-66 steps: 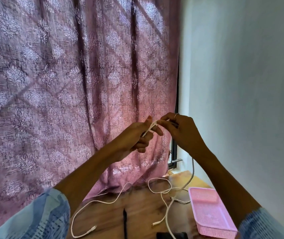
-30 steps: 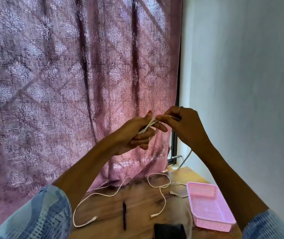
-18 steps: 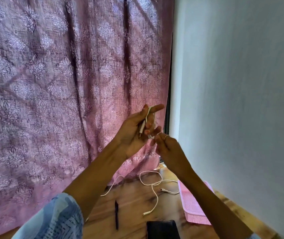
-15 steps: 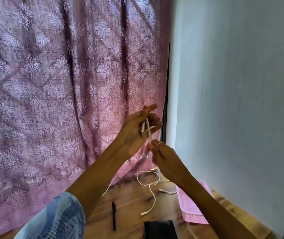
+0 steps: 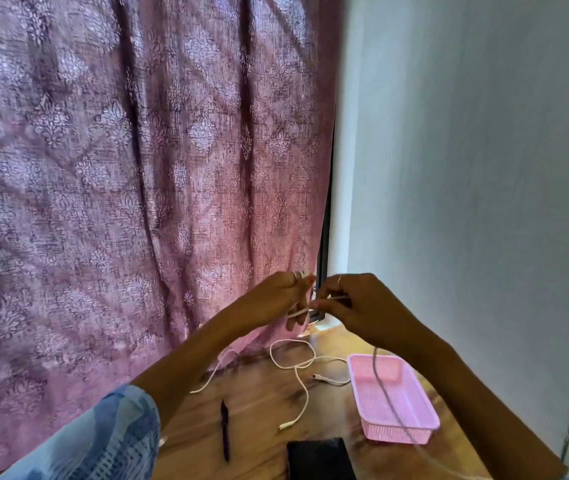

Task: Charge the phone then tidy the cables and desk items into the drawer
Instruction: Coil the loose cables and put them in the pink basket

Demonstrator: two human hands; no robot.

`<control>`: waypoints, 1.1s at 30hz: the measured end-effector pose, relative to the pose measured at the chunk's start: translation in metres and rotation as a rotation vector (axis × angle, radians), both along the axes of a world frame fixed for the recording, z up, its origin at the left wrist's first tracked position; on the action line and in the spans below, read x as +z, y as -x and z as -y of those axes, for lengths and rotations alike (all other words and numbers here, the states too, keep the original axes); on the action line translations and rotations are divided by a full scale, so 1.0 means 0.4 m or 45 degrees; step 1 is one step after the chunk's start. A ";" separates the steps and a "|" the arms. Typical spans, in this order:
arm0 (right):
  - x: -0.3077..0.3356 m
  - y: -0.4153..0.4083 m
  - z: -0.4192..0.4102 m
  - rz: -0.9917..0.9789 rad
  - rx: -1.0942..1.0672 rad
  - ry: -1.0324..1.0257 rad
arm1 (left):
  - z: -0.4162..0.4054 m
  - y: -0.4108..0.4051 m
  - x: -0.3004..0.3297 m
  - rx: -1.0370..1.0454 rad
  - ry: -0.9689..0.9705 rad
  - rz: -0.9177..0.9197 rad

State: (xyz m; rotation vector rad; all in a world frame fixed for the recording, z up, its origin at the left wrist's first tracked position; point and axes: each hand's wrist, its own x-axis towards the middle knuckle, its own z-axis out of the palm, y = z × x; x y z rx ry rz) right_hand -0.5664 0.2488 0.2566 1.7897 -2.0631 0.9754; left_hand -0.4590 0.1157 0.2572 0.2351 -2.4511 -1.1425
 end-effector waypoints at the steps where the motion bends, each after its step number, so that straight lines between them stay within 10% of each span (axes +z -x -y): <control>1: 0.008 0.006 -0.001 0.046 0.017 0.040 | -0.005 -0.006 -0.005 -0.077 -0.088 -0.010; 11: 0.050 0.026 -0.005 0.345 0.158 0.277 | -0.065 -0.025 0.014 -0.438 -0.719 0.019; 19: -0.025 0.006 0.010 1.096 0.306 0.408 | -0.101 -0.019 0.026 -0.551 -1.139 -0.278; 23: -0.081 -0.010 0.024 0.846 0.139 0.296 | -0.118 0.000 0.024 -0.552 -1.297 -0.486; 28: -0.135 -0.040 0.006 0.371 0.044 0.072 | -0.113 0.027 0.030 -0.127 -1.008 -0.627; 33: -0.131 -0.052 -0.031 0.101 -0.023 -0.074 | -0.128 0.041 -0.019 0.329 -0.042 -0.323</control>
